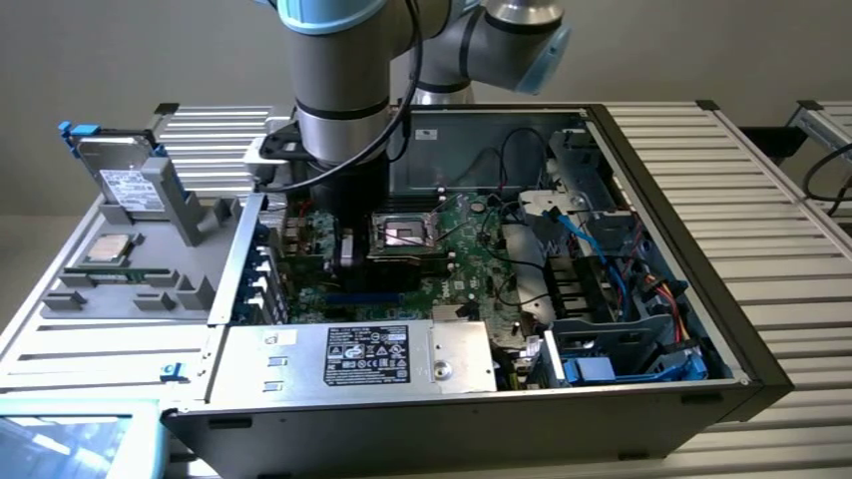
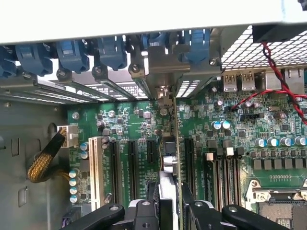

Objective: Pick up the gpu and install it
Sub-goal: 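Insert the gpu into the slot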

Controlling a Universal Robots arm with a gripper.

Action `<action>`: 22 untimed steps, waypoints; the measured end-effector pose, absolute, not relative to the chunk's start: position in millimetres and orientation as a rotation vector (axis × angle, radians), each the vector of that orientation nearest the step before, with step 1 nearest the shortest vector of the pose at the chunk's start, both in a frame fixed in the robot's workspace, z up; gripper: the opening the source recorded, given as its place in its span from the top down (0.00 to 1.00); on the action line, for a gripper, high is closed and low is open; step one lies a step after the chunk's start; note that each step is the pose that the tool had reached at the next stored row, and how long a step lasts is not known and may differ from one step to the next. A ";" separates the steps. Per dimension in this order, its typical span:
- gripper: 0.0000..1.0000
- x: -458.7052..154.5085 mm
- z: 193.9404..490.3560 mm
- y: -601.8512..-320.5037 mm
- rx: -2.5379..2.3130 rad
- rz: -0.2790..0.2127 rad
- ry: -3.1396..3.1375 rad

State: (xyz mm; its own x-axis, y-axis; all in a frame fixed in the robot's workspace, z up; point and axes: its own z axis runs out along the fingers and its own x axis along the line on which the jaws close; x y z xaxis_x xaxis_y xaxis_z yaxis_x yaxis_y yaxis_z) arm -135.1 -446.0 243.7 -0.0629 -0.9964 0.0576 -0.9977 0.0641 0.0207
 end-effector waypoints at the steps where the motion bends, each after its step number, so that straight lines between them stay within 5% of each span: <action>1: 0.71 -133.6 243.7 -446.0 2.113 0.039 -2.249; 22: 0.71 -144.5 243.7 -446.2 2.143 0.058 -2.239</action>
